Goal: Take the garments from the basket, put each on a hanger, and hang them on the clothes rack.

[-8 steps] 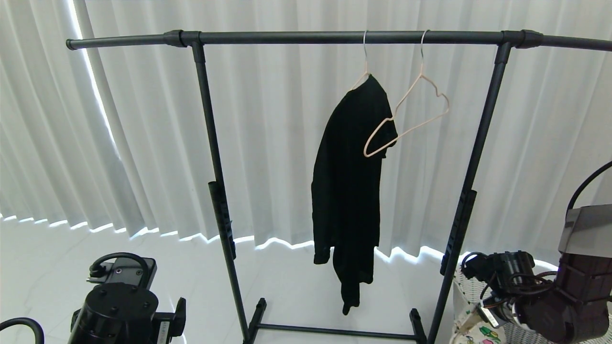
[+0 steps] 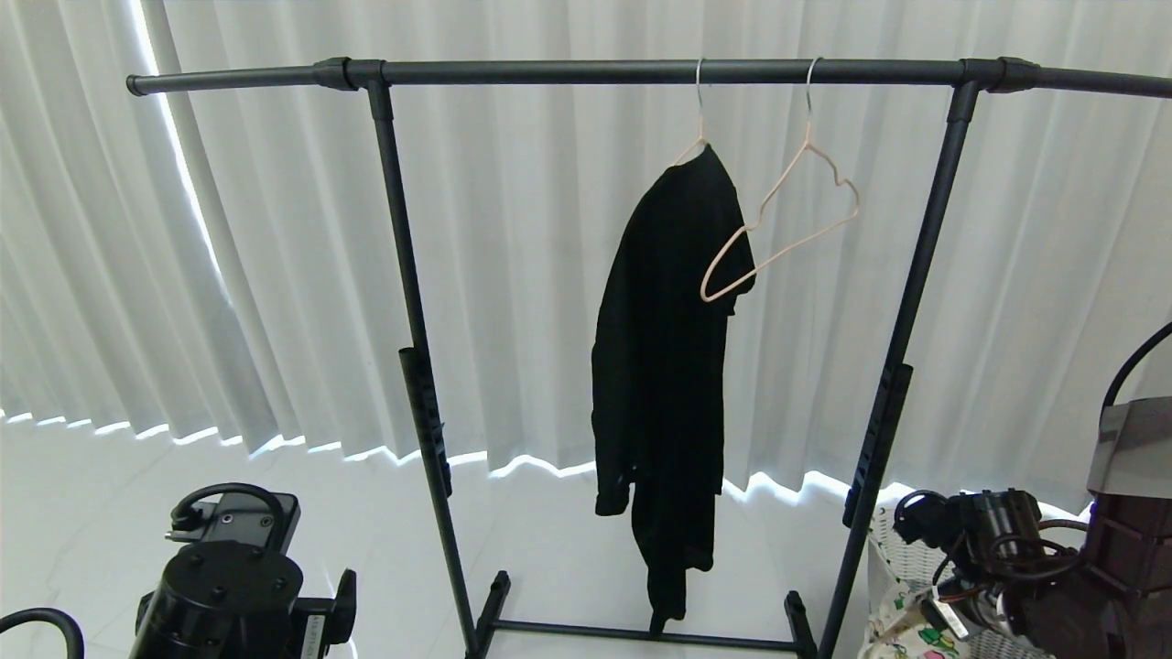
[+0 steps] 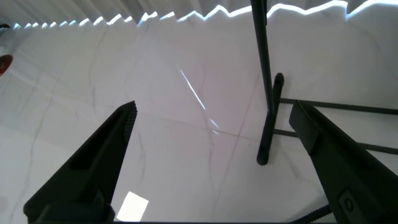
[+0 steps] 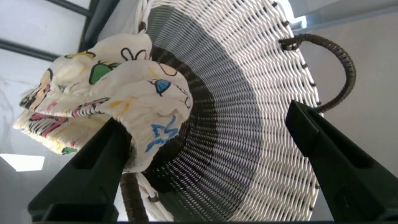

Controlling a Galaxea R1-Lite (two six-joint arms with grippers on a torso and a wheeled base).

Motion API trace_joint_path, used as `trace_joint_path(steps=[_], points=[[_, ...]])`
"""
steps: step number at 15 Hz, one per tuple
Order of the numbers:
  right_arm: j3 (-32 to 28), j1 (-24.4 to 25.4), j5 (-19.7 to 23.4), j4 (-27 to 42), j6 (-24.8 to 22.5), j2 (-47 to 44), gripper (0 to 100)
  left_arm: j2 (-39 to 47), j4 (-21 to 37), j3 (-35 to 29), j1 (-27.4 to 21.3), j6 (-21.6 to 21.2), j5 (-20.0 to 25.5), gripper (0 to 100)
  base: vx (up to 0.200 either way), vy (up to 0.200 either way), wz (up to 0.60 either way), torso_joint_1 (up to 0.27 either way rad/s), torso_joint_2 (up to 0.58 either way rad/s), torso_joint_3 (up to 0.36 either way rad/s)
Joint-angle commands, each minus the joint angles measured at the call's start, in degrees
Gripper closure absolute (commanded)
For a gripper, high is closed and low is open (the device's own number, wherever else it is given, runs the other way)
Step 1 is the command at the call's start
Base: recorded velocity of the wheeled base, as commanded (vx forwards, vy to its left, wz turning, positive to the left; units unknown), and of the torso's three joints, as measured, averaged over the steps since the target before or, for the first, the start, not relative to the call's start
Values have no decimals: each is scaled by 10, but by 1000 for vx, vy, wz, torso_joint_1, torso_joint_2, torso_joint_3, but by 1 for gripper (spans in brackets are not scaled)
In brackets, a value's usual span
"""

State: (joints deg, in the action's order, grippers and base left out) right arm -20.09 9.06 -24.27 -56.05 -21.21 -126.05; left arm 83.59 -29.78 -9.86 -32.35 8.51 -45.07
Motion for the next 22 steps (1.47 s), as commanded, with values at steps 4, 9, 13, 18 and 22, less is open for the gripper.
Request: trace_joint_path(steps=[4, 9, 13, 18, 22], points=[[1, 1, -6, -2, 2, 5, 0, -4, 0, -1, 0, -1, -1, 0, 0, 0, 0, 0, 0, 0], [3, 0, -1, -23, 5, 3, 100, -3, 0, -1, 0, -1, -1, 0, 0, 0, 0, 0, 0, 0], [8, 3, 19, -20, 14, 50, 100, -3, 0, 0, 0, 0, 0, 0, 0, 0, 0, 0, 0, 0], [-52, 27, 51, 187, 8, 244, 100, -2, 0, -2, -3, 0, 2, 0, 0, 0, 0, 0, 0, 0], [-159, 100, 59, 408, 12, 375, 100, -4, -20, -1, -12, 0, 2, 0, 0, 0, 0, 0, 0, 0]])
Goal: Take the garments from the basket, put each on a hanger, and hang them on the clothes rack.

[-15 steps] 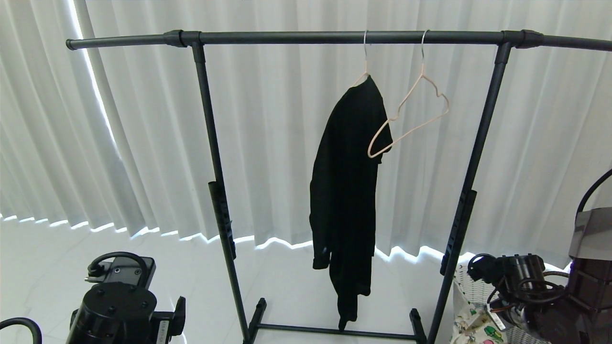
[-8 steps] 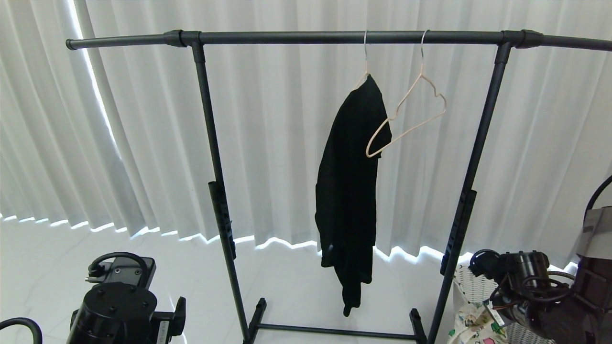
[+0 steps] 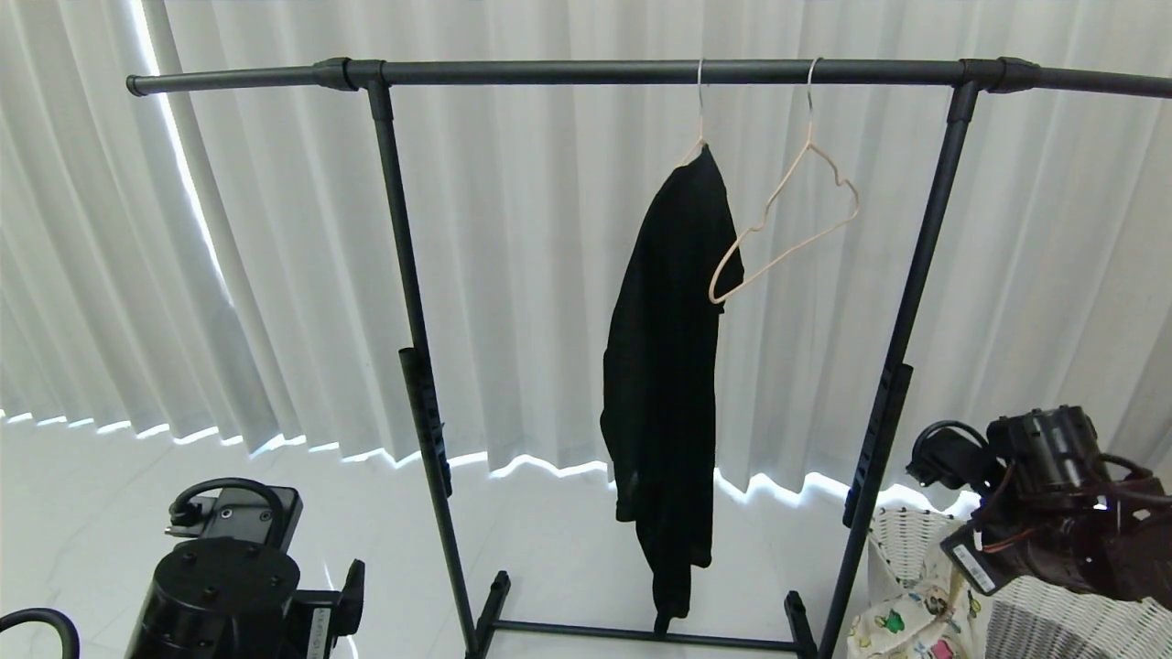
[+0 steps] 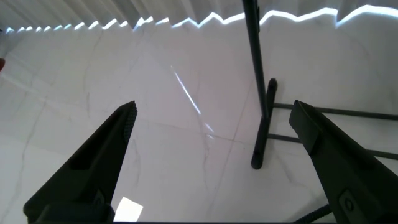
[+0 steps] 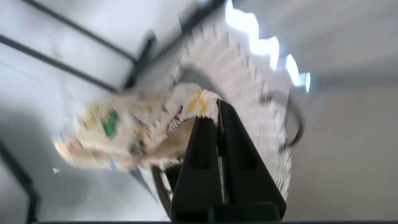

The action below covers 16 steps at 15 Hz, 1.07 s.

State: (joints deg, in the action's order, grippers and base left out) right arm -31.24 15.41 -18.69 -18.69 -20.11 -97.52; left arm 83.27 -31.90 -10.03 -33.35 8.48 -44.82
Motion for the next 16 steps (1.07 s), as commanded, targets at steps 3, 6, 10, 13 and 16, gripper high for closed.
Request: trace_joint_path(steps=[3, 6, 10, 13, 16], points=[[-142, 108, 2, 160, 1, 143, 100, 4, -44, -3, -8, -1, 0, 0, -67, 0, 0, 1, 2, 1], [-179, 163, 2, 225, 2, 166, 100, 0, -67, 0, -11, -1, -1, 0, -200, 0, 0, 5, 1, 1], [-205, 208, 2, 251, 1, 170, 100, 0, -88, 2, -12, -2, -1, 0, -200, 0, 0, 1, 4, 4], [-228, 220, 1, 272, 1, 169, 100, 0, -96, 2, -12, -2, -1, 0, -200, 0, 0, 1, -1, 1], [-238, 231, 1, 280, 1, 169, 100, -1, -101, 2, -15, -2, -1, 0, -200, 0, 0, 1, 4, 2]])
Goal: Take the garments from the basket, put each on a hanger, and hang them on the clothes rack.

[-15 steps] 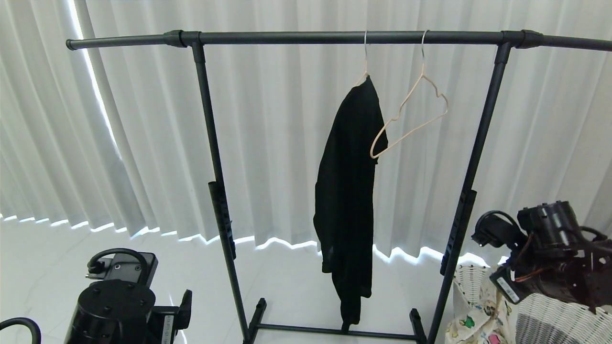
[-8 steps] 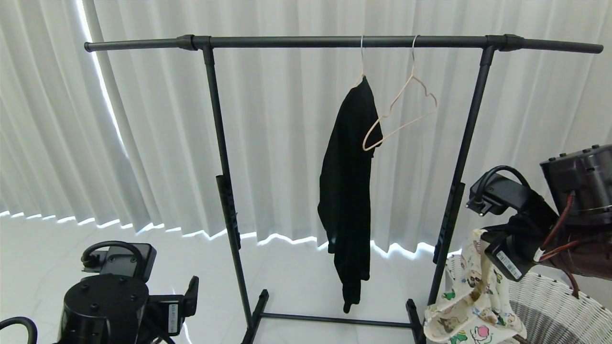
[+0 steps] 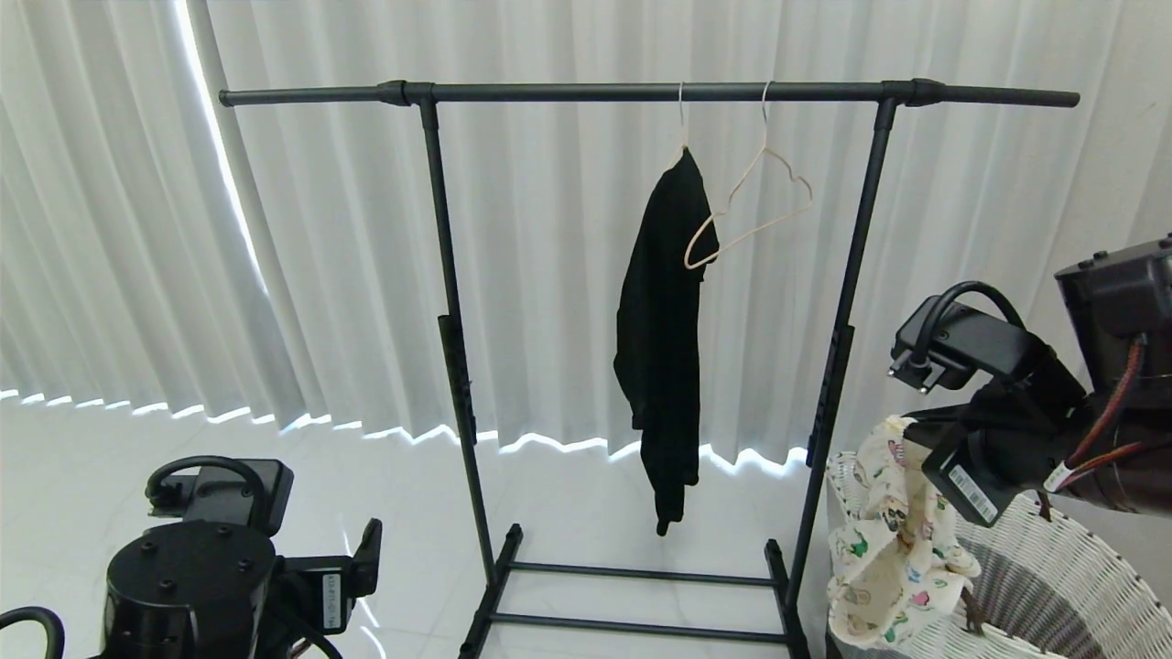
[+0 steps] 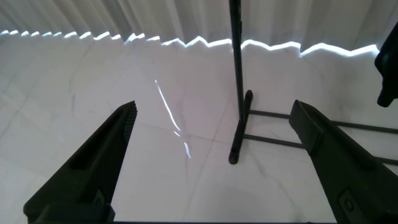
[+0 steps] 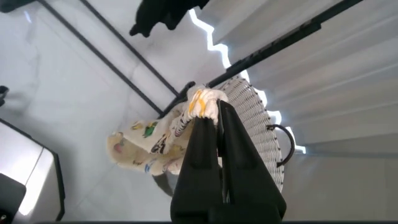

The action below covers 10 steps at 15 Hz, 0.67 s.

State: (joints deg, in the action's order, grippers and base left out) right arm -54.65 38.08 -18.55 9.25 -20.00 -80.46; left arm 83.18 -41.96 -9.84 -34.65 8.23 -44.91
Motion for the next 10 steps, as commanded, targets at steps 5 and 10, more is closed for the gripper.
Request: trace_joint_path(steps=[5, 10], points=[[-17, 27, 0, 0, 0, -1, 100, -21, -1, -1, -6, -8, -1, 0, -80, 0, 0, 2, 2, 4], [-34, 32, 1, -1, 0, -3, 100, -129, 0, 31, -43, -15, 99, 0, 0, 0, 0, 0, 0, 0]])
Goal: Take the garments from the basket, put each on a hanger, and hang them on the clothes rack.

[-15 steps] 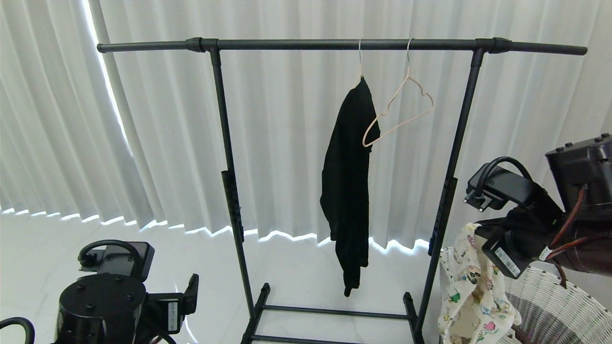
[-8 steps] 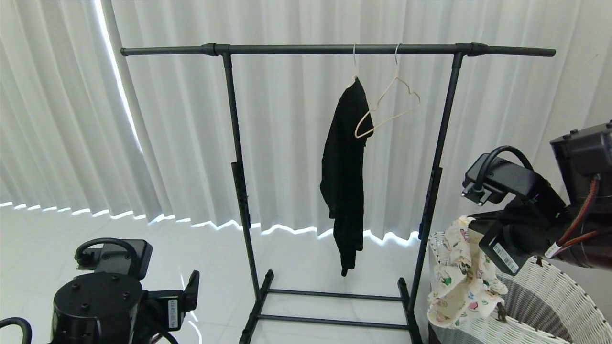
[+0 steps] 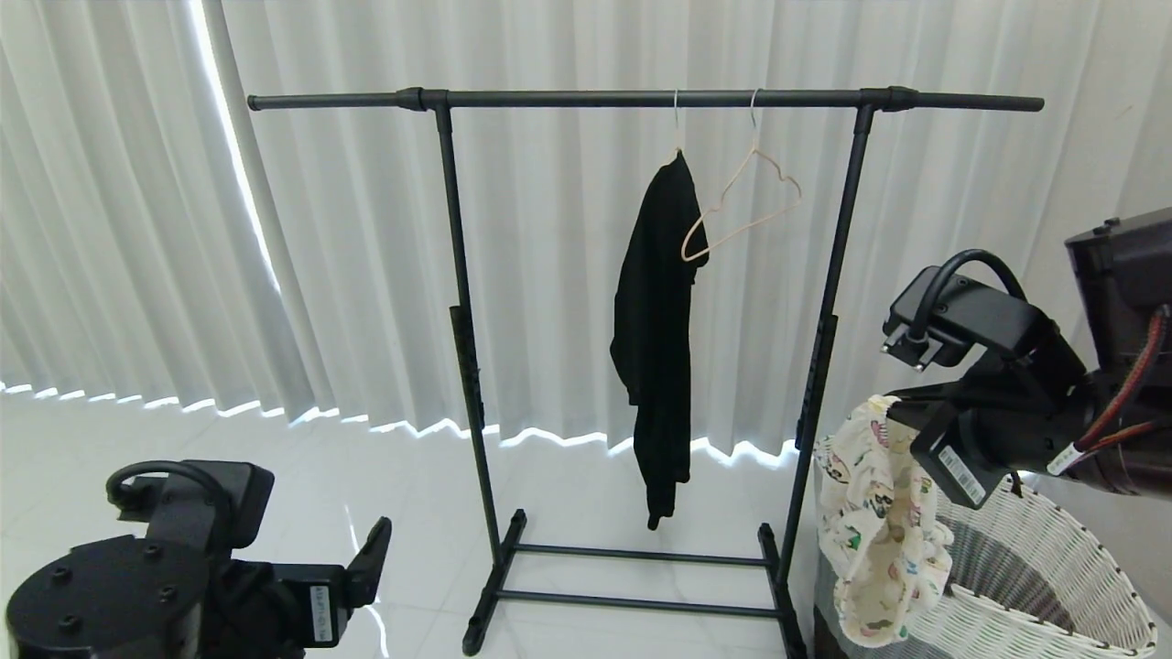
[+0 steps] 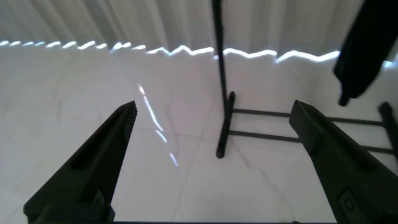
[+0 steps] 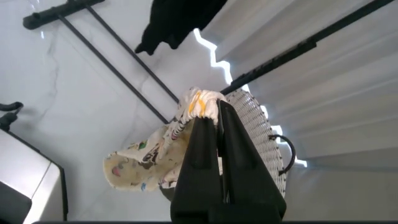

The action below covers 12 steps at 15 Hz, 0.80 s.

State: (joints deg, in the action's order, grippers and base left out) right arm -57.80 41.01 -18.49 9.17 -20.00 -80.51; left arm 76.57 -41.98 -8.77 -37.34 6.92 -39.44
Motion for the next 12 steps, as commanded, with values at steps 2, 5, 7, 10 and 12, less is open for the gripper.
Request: trace_joint_path(steps=[2, 5, 7, 10, 12], points=[[-7, 14, 0, 0, 0, -6, 100, -144, 4, 45, -21, -57, 176, 0, 0, 0, 0, 0, 0, 0], [-17, 23, 4, -10, 5, -27, 100, -178, 9, 58, -19, -113, 300, 0, 0, 0, 0, 0, 0, 0], [-50, 42, 4, -20, 28, -63, 100, -136, 9, 29, -20, -118, 310, 0, 0, 0, 0, 0, 0, 0], [-154, 91, 3, -20, 73, -141, 100, -36, 8, -110, -21, -97, 314, 0, 0, 0, 0, 0, 0, 0], [-227, 115, 2, -19, 79, -190, 100, 12, 8, -158, -40, -87, 314, 0, 0, 0, 0, 0, 0, 0]])
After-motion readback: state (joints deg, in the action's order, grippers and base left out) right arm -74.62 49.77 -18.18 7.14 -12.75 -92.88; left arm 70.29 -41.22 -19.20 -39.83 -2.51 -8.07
